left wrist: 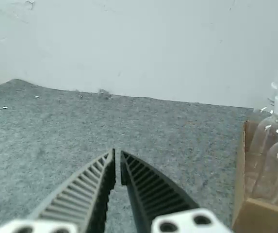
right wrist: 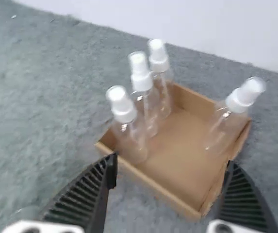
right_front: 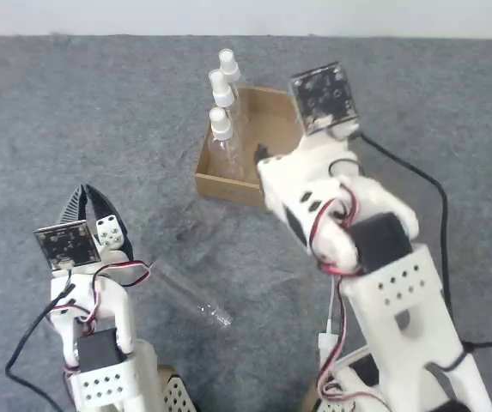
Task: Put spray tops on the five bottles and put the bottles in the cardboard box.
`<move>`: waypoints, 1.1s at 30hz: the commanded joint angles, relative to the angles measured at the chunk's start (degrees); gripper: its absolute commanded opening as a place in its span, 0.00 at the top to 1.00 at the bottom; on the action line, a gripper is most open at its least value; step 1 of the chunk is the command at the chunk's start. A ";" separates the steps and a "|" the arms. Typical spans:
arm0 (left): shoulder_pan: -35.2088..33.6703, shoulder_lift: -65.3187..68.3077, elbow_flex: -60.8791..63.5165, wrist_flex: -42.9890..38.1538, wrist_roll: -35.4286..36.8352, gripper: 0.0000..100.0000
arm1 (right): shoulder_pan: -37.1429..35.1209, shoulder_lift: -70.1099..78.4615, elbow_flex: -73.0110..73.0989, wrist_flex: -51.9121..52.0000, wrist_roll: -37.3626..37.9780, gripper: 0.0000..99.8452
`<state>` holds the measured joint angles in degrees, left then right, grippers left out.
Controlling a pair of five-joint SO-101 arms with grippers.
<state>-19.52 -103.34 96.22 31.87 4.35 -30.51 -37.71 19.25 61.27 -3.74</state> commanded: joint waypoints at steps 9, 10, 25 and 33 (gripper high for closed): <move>-0.35 -0.26 -0.84 -1.76 0.70 0.98 | -15.87 -3.74 -0.88 11.21 0.00 0.72; -0.35 -0.26 -0.84 -1.76 0.70 0.98 | -16.92 -3.74 -0.70 11.65 -0.09 0.72; -6.51 -0.26 -1.71 -1.85 5.27 0.94 | -31.60 -4.26 18.20 -0.84 0.00 0.72; -6.59 -0.26 -1.71 -1.85 5.27 0.92 | -36.62 -4.00 27.16 -11.12 0.00 0.72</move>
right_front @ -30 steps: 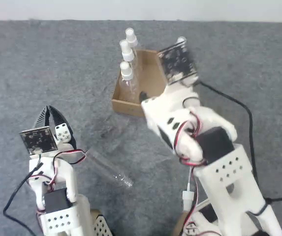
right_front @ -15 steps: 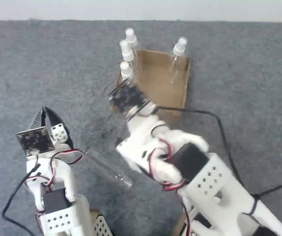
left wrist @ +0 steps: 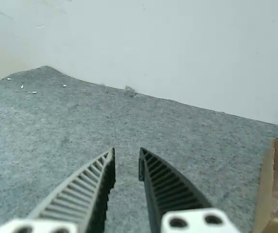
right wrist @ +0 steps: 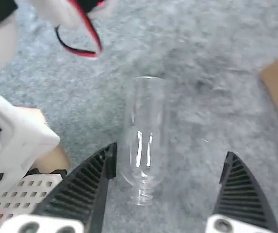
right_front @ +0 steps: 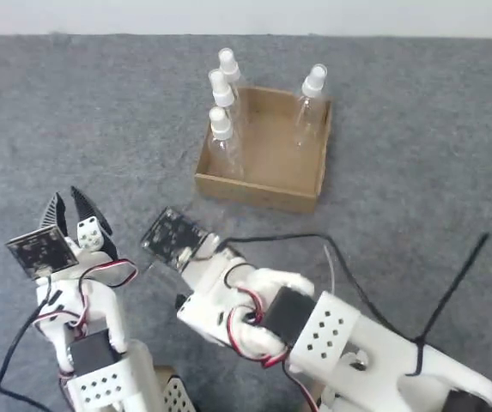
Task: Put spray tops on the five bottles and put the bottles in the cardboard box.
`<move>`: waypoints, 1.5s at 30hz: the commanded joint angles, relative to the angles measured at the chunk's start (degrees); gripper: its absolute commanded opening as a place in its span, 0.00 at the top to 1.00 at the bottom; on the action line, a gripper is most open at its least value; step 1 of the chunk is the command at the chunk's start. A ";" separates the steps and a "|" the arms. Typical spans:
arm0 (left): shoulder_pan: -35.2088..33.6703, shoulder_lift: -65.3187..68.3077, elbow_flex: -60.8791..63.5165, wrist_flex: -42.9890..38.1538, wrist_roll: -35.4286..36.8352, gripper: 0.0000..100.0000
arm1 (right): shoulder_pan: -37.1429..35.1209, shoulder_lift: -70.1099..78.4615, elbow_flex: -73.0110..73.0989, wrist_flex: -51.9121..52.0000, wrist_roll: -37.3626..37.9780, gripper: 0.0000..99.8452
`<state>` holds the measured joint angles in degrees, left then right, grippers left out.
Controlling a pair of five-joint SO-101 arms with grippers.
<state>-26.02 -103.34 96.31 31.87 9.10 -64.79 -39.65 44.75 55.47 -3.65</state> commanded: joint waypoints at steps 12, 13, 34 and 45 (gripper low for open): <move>-0.26 -0.26 -1.80 -1.85 0.53 0.92 | -3.65 -1.63 12.31 -17.71 0.00 0.72; -0.26 -0.26 -1.80 -1.85 0.53 0.92 | -3.56 -1.63 13.01 -18.51 0.00 0.72; 0.00 -0.26 -1.63 -1.85 0.53 0.92 | 0.75 16.40 11.96 -27.21 0.00 0.72; 0.00 -0.26 -1.63 -1.85 0.53 0.92 | 4.18 16.31 11.16 -26.59 0.00 0.97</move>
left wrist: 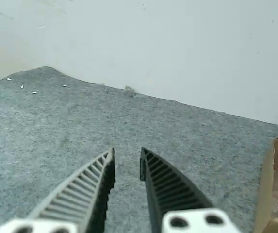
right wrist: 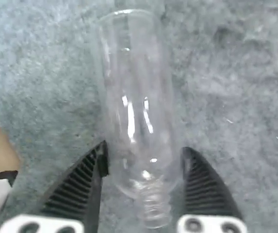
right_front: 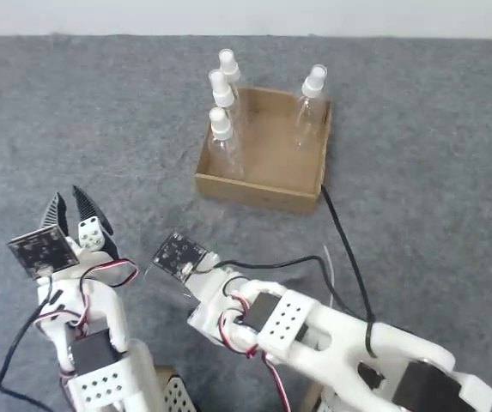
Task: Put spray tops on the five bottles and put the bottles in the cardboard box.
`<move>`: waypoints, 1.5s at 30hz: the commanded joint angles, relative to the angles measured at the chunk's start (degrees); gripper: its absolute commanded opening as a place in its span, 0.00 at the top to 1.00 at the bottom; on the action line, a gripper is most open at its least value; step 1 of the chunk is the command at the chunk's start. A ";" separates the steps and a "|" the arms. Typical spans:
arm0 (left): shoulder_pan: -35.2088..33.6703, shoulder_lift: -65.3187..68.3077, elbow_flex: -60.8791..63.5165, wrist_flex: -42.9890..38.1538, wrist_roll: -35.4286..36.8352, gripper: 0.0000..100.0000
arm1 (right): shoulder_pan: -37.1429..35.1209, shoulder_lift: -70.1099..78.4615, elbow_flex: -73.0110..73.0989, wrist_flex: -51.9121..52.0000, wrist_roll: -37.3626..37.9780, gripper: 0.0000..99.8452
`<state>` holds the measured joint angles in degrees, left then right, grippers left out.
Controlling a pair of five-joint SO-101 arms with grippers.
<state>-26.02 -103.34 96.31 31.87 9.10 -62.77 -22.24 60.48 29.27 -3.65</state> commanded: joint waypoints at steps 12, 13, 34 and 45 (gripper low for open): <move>0.00 -0.26 -1.54 -1.85 0.53 0.92 | 6.02 -8.40 -4.75 4.00 -1.93 0.97; 0.00 -0.26 -1.54 -1.85 0.53 0.92 | 6.02 -10.07 -4.66 4.97 -3.69 0.97; 0.00 -0.26 -1.54 -1.85 0.53 0.92 | 11.74 -29.14 -4.31 17.01 -18.90 0.97; 0.00 -0.26 -1.54 -1.85 0.53 0.92 | 14.55 -49.45 -4.57 27.91 -18.90 0.97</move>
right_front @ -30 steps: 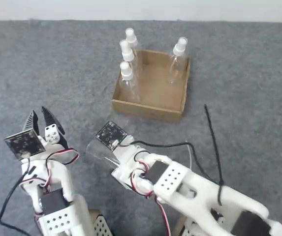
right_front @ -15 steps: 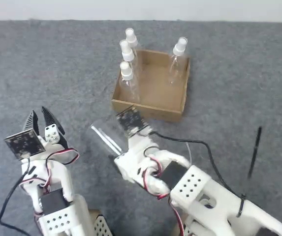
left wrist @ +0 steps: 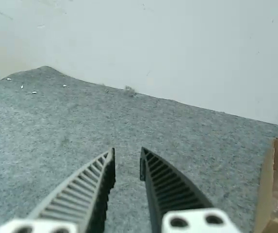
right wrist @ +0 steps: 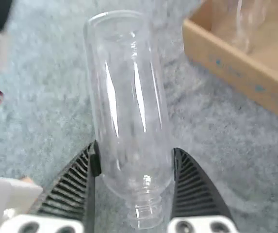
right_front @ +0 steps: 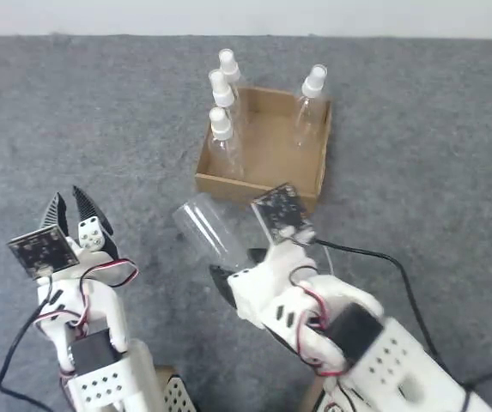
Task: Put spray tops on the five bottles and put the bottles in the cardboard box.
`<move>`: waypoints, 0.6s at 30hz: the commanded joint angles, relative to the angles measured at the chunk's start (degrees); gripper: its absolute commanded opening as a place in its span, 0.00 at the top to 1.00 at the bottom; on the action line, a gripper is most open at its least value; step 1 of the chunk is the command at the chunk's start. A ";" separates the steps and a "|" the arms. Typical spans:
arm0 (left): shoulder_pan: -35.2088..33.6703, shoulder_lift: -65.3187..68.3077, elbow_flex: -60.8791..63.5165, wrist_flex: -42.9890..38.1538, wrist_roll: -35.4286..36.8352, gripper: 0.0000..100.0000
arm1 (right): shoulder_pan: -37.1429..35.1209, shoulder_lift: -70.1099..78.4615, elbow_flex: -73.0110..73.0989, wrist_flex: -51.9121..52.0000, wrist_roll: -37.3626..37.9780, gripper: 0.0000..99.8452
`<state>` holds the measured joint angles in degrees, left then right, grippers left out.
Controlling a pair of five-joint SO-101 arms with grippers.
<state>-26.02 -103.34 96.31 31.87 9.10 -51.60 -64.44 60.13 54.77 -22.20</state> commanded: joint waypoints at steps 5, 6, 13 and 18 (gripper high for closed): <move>0.00 -0.26 -1.54 -1.85 0.53 0.92 | 10.42 -12.88 -4.31 5.67 2.55 0.97; 0.00 -0.26 -1.54 -1.85 0.53 0.92 | 11.74 -13.76 -4.40 6.20 3.25 0.97; 0.00 -0.26 -1.54 -1.85 0.53 0.92 | 16.40 -21.23 -4.40 9.19 3.78 0.97; 0.00 -0.26 -1.54 -1.85 0.53 0.92 | 16.66 -26.51 -4.40 11.91 3.78 0.97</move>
<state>-26.02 -103.34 96.31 31.87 9.10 -35.78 -86.68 60.13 64.70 -19.38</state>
